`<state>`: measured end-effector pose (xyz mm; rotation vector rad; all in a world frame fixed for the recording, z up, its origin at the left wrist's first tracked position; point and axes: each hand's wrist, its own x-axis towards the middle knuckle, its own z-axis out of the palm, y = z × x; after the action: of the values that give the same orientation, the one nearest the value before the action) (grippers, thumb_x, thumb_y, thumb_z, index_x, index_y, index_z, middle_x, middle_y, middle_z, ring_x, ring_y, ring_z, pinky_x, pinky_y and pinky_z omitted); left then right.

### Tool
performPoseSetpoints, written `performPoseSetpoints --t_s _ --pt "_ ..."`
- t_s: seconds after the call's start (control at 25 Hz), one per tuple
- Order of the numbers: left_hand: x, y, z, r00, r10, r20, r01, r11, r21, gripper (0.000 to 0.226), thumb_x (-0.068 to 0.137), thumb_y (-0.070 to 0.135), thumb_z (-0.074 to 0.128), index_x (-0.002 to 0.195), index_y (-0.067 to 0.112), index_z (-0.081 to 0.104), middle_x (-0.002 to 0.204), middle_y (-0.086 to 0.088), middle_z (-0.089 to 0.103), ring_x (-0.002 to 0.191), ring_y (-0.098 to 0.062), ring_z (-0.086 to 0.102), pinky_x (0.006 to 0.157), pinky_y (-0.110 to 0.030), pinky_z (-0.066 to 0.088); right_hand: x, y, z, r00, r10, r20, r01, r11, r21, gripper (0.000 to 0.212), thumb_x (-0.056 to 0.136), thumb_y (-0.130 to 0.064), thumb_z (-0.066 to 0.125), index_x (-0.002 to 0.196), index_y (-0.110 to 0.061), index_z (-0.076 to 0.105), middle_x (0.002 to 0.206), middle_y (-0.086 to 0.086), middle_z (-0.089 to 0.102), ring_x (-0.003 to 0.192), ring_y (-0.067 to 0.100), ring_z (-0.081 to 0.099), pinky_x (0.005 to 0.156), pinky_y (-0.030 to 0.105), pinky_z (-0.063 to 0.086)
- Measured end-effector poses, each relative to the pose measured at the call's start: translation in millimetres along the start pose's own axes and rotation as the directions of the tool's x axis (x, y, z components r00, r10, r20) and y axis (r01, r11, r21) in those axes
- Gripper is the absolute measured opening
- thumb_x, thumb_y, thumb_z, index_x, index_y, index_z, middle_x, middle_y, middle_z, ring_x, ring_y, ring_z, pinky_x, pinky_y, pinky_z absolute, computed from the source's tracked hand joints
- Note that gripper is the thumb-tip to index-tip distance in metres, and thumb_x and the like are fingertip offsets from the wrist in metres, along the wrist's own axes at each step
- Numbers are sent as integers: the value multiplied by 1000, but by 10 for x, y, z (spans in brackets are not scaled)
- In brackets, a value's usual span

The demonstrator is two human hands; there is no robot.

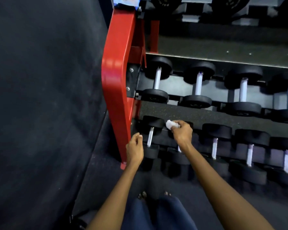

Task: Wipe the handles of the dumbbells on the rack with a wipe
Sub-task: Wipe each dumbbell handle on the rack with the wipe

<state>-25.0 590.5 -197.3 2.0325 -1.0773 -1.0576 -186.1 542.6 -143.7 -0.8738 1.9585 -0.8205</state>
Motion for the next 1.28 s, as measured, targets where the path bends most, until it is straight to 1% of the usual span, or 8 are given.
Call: performPoseSetpoints --t_s 0.36,0.52,0.68,0.84,0.92,1.04,1.12,1.28 --pt "342 -1265 819 1000 11 -10 -9 984 179 42 100 20 48 139 4 49 145 -12 47 136 -26 41 115 -34 28 596 1378 453 992 65 111 -52 992 -111 23 86 -8 60 107 -3 68 99 13 67 84 12 53 57 10 33" --pt "784 -1957 1353 974 214 74 -226 905 361 58 95 38 37 142 4 44 151 -12 39 142 -27 33 118 -37 23 1050 2031 748 990 56 128 -44 994 -96 21 86 -16 64 105 -6 68 88 4 62 84 13 55 62 12 34" --pt "1782 -2408 1778 861 484 153 -502 762 409 64 94 43 29 145 7 40 155 -8 32 146 -21 25 119 -33 16 1576 2654 1233 994 -13 110 19 998 -55 22 85 -16 67 102 -4 69 88 0 62 85 12 58 60 5 38" --pt "2874 -2277 2090 599 708 376 -784 423 454 62 96 43 27 150 13 31 160 -2 19 148 -13 10 120 -35 10 2028 3115 1706 994 -78 80 79 997 -15 20 82 -15 68 100 -6 70 85 5 65 80 16 59 53 -1 37" --pt "3343 -2172 2248 353 775 525 -895 117 430 57 97 38 31 149 14 35 158 -4 27 146 -18 19 118 -38 13 2228 3358 1953 993 -87 81 87 996 8 18 82 -13 68 99 -8 70 84 6 65 77 15 58 52 7 37" --pt "3827 -2064 2343 -12 733 680 -887 -322 332 52 99 35 34 146 14 41 153 -7 36 142 -22 27 116 -36 11 2473 3681 2243 992 -88 89 83 995 59 16 78 -5 66 94 -7 70 80 8 68 78 23 66 71 30 52" --pt "3993 -1978 2340 -134 680 721 -858 -443 259 52 102 40 29 146 14 38 153 -8 36 143 -22 27 116 -37 12 2561 3793 2320 992 -76 101 67 994 91 17 78 1 63 85 -14 68 77 8 68 71 24 68 69 32 56" --pt "4120 -1919 2393 -254 610 750 -840 -524 142 54 104 44 17 147 13 27 153 -12 36 143 -25 27 115 -42 22 2626 3905 2421 982 -82 173 52 984 171 24 81 9 56 76 -13 62 64 6 62 45 10 59 44 18 49"
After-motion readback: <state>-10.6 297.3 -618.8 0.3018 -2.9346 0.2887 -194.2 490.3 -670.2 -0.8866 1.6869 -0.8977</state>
